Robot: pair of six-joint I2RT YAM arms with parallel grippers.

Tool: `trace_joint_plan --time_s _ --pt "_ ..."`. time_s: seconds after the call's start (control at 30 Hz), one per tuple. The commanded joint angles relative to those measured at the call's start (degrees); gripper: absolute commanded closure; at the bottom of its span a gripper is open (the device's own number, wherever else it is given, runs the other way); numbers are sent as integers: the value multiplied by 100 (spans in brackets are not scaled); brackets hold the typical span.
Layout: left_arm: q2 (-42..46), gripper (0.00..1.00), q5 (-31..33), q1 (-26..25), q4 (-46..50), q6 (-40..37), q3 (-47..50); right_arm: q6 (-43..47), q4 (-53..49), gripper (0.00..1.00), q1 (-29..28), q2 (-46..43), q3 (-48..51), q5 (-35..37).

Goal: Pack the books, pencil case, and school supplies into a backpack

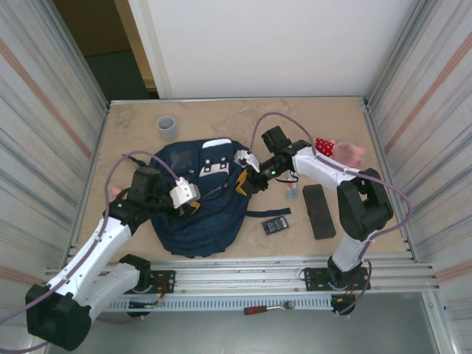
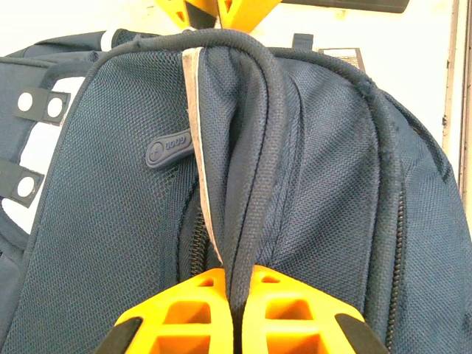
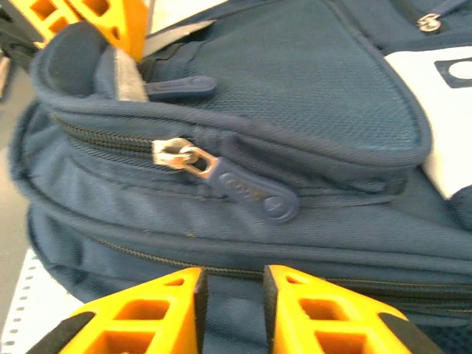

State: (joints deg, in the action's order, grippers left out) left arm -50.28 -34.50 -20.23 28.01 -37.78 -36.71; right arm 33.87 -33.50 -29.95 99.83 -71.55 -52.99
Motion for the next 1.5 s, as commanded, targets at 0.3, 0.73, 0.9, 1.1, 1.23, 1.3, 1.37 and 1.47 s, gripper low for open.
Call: trace_joint_plan --time_s 0.3,0.73,0.9,1.1,1.23,1.3,1.37,1.47 --pt "307 100 -400 45 -569 1 6 -108 391 43 424 155 -48 442" --pt "503 100 -458 155 -743 118 174 805 106 45 247 648 -208 -116" --pt "508 100 -458 177 -734 122 183 824 -252 55 296 542 -233 -597" --pt "506 100 -535 187 -760 138 217 829 -779 57 449 678 -503 -1059" --pt "528 100 -558 193 -839 183 217 740 -889 49 477 924 -701 -932" --pt "554 100 -559 194 -857 190 217 720 -1003 46 483 1065 -847 -925" --pt "590 100 -562 188 -869 208 236 723 -963 43 481 1132 -874 -874" --pt "624 100 -593 201 -885 204 260 667 -691 41 466 1115 -793 -833"
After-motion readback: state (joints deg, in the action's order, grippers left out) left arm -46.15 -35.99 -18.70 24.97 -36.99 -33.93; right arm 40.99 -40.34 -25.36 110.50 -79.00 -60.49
